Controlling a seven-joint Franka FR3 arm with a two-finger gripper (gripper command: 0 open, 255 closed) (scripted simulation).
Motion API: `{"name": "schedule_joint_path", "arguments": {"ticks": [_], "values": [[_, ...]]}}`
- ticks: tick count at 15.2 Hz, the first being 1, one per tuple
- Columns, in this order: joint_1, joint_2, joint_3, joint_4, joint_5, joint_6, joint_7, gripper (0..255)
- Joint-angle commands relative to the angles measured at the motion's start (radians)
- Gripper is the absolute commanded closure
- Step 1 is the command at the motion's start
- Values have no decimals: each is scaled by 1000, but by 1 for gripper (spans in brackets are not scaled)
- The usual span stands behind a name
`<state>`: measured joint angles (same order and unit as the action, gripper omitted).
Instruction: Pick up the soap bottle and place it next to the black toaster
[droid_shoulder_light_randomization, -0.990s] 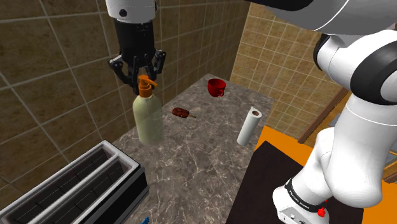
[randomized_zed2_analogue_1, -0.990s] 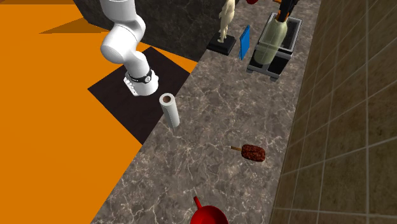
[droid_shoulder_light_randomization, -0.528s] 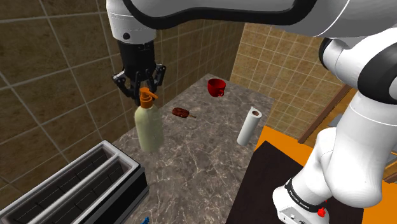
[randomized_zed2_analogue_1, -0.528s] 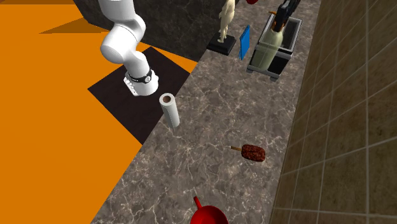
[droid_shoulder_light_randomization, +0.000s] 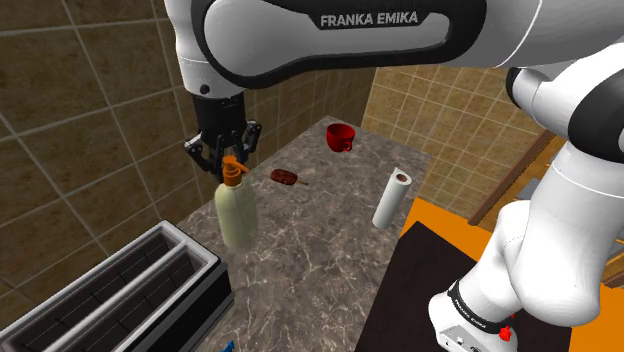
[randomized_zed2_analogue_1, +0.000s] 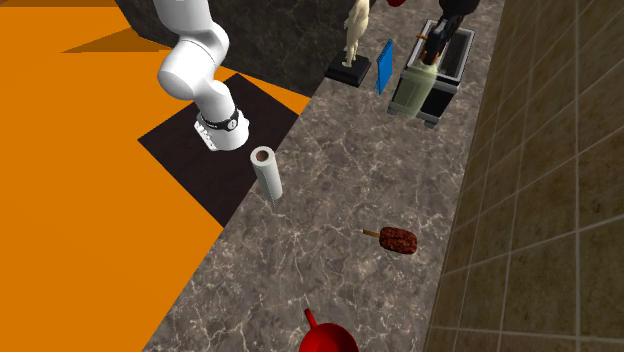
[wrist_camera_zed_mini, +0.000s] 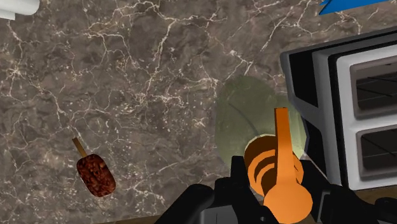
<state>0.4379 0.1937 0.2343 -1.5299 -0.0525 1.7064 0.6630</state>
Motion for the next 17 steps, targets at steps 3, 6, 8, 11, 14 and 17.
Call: {"name": "schedule_joint_path", "arguments": {"ticks": [3,6,8,11,14,17], "values": [[-2,-4,-1,-63,0,60,1,255],[-3,-3,-1,-103,0,100,1,255],[-3,-2,-2,-127,-1,127,2,255],[-3,3,-2,-162,-2,166,3,255],[-3,9,-3,-194,-4,204,5,255],[-3,17,-4,-224,-7,242,7,255]]}}
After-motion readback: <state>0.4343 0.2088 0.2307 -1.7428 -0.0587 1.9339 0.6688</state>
